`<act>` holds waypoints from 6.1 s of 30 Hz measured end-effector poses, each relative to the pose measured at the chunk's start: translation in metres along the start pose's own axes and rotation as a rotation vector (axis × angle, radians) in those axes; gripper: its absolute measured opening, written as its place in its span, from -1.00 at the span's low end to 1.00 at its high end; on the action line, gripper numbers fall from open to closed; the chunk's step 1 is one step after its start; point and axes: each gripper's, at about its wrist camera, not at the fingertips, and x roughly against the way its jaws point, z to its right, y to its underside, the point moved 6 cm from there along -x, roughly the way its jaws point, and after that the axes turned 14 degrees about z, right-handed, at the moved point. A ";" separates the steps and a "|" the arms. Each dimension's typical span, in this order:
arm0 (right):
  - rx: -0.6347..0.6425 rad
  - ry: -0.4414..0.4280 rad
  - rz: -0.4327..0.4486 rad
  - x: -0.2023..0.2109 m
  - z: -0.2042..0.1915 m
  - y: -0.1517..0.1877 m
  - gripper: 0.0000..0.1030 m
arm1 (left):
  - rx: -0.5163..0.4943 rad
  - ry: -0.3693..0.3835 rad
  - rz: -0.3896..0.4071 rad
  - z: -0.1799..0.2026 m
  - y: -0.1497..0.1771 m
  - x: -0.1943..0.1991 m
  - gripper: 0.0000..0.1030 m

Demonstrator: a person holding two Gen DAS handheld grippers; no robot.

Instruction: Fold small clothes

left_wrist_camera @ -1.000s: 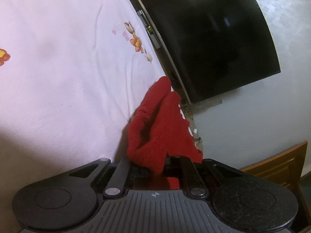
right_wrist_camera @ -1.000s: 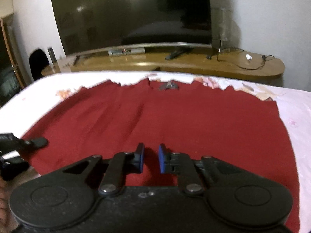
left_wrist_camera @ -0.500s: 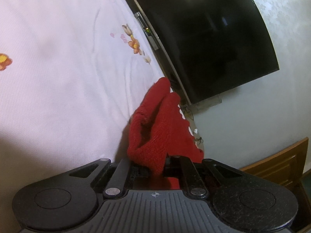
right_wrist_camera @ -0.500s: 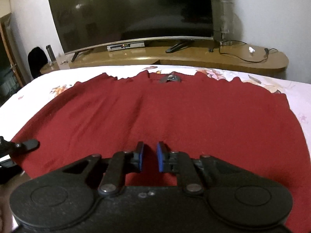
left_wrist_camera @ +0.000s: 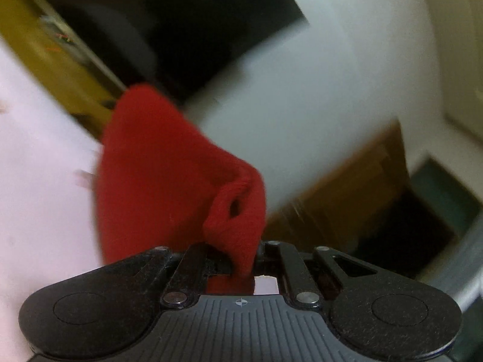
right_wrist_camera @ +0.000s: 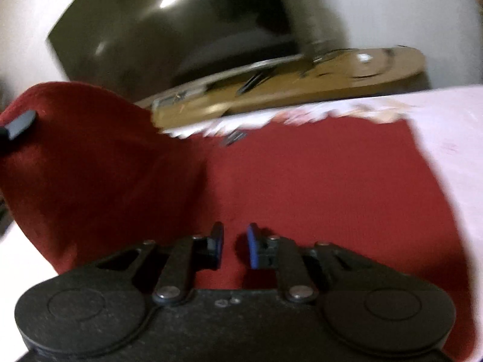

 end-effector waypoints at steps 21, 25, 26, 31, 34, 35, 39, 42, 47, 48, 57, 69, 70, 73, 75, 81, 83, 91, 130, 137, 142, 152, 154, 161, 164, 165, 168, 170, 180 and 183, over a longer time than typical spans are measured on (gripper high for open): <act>-0.380 0.004 0.080 0.094 0.136 -0.029 0.17 | -0.220 -0.248 -0.163 -0.044 0.036 -0.027 0.05; -0.311 0.019 0.044 0.064 0.121 -0.028 0.05 | -0.197 -0.299 -0.212 -0.065 0.042 -0.029 0.05; -0.292 0.025 0.042 0.059 0.120 -0.028 0.02 | -0.201 -0.303 -0.216 -0.063 0.043 -0.032 0.05; -0.120 0.061 0.039 0.035 0.107 -0.036 -0.07 | -0.178 -0.319 -0.217 -0.067 0.053 -0.028 0.05; -0.031 0.053 0.025 0.035 0.095 -0.035 -0.77 | -0.189 -0.319 -0.211 -0.066 0.050 -0.036 0.05; -0.028 0.056 0.038 0.039 0.094 -0.037 -0.78 | -0.204 -0.306 -0.209 -0.064 0.050 -0.041 0.05; -0.043 0.036 0.112 0.066 0.094 -0.048 -0.79 | -0.257 -0.275 -0.229 -0.052 0.054 -0.056 0.05; -0.084 0.059 0.093 0.069 0.113 -0.035 -0.79 | -0.331 -0.308 -0.284 -0.053 0.072 -0.072 0.10; -0.159 0.060 0.060 0.060 0.131 -0.026 -0.69 | -0.359 -0.324 -0.274 -0.050 0.064 -0.070 0.29; -0.137 0.066 0.082 0.066 0.129 -0.032 -0.55 | -0.375 -0.318 -0.260 -0.046 0.060 -0.068 0.29; 0.208 0.083 0.174 0.034 0.096 -0.070 -0.57 | -0.473 -0.310 -0.256 -0.035 0.052 -0.127 0.29; 0.245 0.142 0.074 0.026 0.104 -0.067 -0.35 | -0.447 -0.263 -0.306 -0.028 0.060 -0.100 0.51; 0.248 0.132 0.076 0.033 0.099 -0.066 -0.32 | -0.459 -0.256 -0.315 -0.024 0.065 -0.095 0.51; 0.282 0.089 0.071 0.050 0.082 -0.052 -0.28 | -0.509 -0.267 -0.328 -0.019 0.079 -0.088 0.51; 0.345 0.125 0.035 0.042 0.079 -0.037 -0.22 | -0.463 -0.298 -0.343 -0.029 0.086 -0.089 0.52; 0.223 0.172 0.003 0.043 0.094 -0.038 -0.12 | -0.475 -0.304 -0.346 -0.022 0.080 -0.076 0.53; 0.259 0.159 0.024 0.057 0.084 -0.041 -0.12 | -0.492 -0.290 -0.353 -0.014 0.079 -0.066 0.53; 0.220 0.124 -0.075 0.071 0.088 -0.008 -0.08 | -0.532 -0.311 -0.415 -0.019 0.109 -0.035 0.53; -0.294 0.028 -0.001 0.065 0.155 -0.039 0.13 | -0.217 -0.217 -0.412 -0.050 0.065 -0.047 0.53; -0.418 -0.044 -0.052 0.029 0.178 -0.030 0.17 | -0.138 -0.177 -0.438 -0.067 0.076 -0.074 0.51; -0.415 -0.099 -0.061 0.016 0.176 -0.030 0.17 | -0.141 -0.142 -0.458 -0.065 0.084 -0.091 0.47; -0.370 -0.141 -0.069 -0.009 0.160 -0.035 -0.15 | -0.131 -0.118 -0.456 -0.065 0.083 -0.102 -0.12; -0.359 -0.140 -0.060 -0.004 0.156 -0.038 -0.27 | -0.134 -0.108 -0.436 -0.057 0.081 -0.099 -0.19; -0.305 -0.168 -0.002 0.030 0.122 -0.066 -0.33 | -0.144 -0.030 -0.399 -0.026 0.052 -0.073 -0.20; -0.276 -0.187 0.018 0.040 0.096 -0.077 -0.33 | -0.138 -0.011 -0.384 -0.020 0.029 -0.053 -0.20; -0.269 -0.192 0.022 0.040 0.085 -0.079 -0.33 | -0.137 -0.010 -0.380 -0.022 0.021 -0.043 -0.20; -0.253 -0.209 0.032 0.045 0.051 -0.080 -0.33 | -0.137 -0.014 -0.375 -0.027 -0.002 -0.013 -0.20; -0.251 -0.214 0.030 0.044 0.026 -0.073 -0.33 | -0.142 -0.027 -0.380 -0.037 -0.017 0.012 -0.20; -0.340 -0.237 -0.091 -0.017 -0.076 0.005 -0.33 | -0.163 -0.207 -0.421 -0.142 -0.062 0.105 -0.15; -0.333 -0.142 -0.201 -0.055 -0.076 0.052 -0.20 | -0.097 -0.223 -0.384 -0.181 -0.057 0.123 0.05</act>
